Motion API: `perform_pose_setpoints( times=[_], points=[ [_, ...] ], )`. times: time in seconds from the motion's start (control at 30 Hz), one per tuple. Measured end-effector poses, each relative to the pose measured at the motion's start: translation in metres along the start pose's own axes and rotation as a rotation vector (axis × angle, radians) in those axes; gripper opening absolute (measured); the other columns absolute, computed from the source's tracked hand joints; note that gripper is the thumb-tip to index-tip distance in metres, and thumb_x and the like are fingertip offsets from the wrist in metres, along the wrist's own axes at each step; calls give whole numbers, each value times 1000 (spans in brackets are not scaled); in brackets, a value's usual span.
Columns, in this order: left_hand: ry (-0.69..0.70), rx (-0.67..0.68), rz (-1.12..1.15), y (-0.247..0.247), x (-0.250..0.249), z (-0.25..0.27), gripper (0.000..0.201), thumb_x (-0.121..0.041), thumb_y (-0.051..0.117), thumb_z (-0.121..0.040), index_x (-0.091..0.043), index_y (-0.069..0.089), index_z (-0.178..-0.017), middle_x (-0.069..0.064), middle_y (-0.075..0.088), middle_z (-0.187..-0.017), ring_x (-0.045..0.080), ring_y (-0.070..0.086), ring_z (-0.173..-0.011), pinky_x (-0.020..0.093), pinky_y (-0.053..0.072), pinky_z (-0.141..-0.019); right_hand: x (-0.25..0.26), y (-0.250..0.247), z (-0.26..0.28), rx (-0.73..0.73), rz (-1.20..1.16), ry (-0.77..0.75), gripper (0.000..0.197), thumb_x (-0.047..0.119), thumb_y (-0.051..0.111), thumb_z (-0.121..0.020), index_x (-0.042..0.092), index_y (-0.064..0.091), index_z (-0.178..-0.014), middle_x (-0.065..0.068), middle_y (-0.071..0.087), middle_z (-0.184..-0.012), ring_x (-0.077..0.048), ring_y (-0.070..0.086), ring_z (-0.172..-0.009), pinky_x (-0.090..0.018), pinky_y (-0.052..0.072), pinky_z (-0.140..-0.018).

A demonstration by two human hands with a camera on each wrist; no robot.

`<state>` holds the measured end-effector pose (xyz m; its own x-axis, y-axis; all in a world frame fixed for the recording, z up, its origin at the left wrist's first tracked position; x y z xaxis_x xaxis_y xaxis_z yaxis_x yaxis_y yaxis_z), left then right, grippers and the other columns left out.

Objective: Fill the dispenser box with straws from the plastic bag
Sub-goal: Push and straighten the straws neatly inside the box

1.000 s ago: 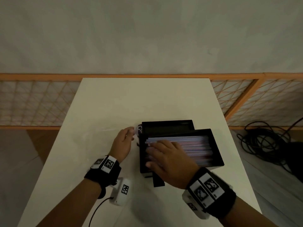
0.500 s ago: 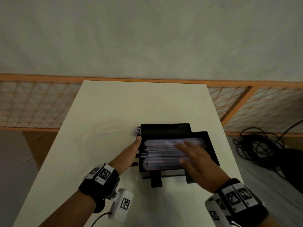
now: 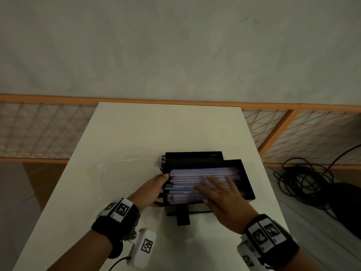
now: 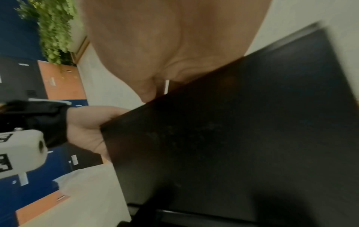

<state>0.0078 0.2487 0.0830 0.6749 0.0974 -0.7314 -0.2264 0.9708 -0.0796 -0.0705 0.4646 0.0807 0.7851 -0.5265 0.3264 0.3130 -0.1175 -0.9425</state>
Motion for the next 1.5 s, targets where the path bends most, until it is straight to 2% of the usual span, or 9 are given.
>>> perform_pose_setpoints(
  times=[0.13, 0.27, 0.4, 0.77, 0.87, 1.0, 1.17, 1.3, 1.5],
  points=[
    [0, -21, 8, 1, 2, 1, 40, -46, 33, -98, -25, 50, -129, 6, 60, -121, 23, 60, -104, 27, 50, -69, 26, 4, -16, 137, -47, 0, 75, 63, -1, -85, 30, 44, -134, 12, 52, -138, -8, 30, -139, -47, 10, -118],
    [11, -27, 0, 1, 2, 3, 40, -47, 33, -98, -26, 50, -128, 5, 61, -122, 22, 61, -105, 27, 50, -70, 47, 0, -32, 67, -234, 73, 40, 25, 33, -93, 16, 58, -122, -7, 63, -122, -25, 55, -114, -38, 42, -99],
    [18, -21, -8, 0, 3, 4, 41, -49, 33, -97, -27, 50, -128, 3, 61, -123, 21, 61, -106, 27, 51, -72, 35, -5, -41, 93, -242, 220, 31, 7, 44, -87, 7, 67, -108, -12, 63, -117, -29, 56, -110, -36, 45, -96],
    [38, -54, 17, 4, 2, 6, 31, -45, 33, -99, -28, 50, -118, -5, 63, -105, 15, 62, -92, 26, 51, -70, 66, -15, -56, -94, 145, 104, 13, 18, 75, -61, 26, 74, -71, 1, 66, -72, -25, 65, -72, -42, 53, -74],
    [29, -45, 1, 3, 4, 5, 39, -47, 34, -98, -25, 52, -124, 4, 63, -120, 21, 63, -102, 29, 52, -73, 62, -12, -56, -110, 74, 153, 25, 23, 62, -78, 21, 69, -102, -6, 65, -105, -32, 58, -103, -54, 39, -99],
    [13, -18, 3, 0, 6, 2, 39, -50, 33, -97, -28, 54, -122, 0, 63, -118, 18, 62, -102, 32, 54, -79, 6, -28, -31, -408, 11, 449, 45, 35, 55, -84, 15, 56, -124, -13, 60, -124, -36, 57, -111, -53, 43, -96],
    [-15, -17, 2, 14, -1, 1, 40, -45, 28, -99, -24, 56, -120, 3, 62, -115, 20, 60, -101, 26, 51, -66, -37, -48, 4, -93, -526, 1004, 66, 56, 30, -92, -1, 46, -123, -25, 52, -128, -32, 49, -101, -37, 38, -87],
    [-29, -67, 191, 16, 12, -3, 38, -37, 31, -100, -18, 64, -98, 3, 65, -87, 17, 60, -78, 17, 50, -55, 4, -84, 12, -182, -537, 848, 86, 77, 14, -77, 9, 55, -109, -18, 63, -107, -31, 57, -91, -38, 44, -81],
    [42, -90, 481, 1, 47, -12, 53, -63, 36, -90, -33, 58, -128, 1, 61, -132, 23, 60, -119, 45, 44, -103, 73, -100, 12, -284, -162, 560, 97, 82, 7, -70, 15, 29, -137, -12, 45, -141, -33, 47, -122, -49, 42, -99]
  ],
)
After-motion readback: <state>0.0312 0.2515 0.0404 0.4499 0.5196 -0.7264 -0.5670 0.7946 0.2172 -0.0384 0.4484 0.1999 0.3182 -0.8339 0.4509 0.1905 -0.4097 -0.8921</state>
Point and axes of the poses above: each hand's wrist, its own z-axis away from the middle knuckle, its own y-axis out of the palm, x = y × z, the point moved 2 cm from there along -z, towards the middle knuckle
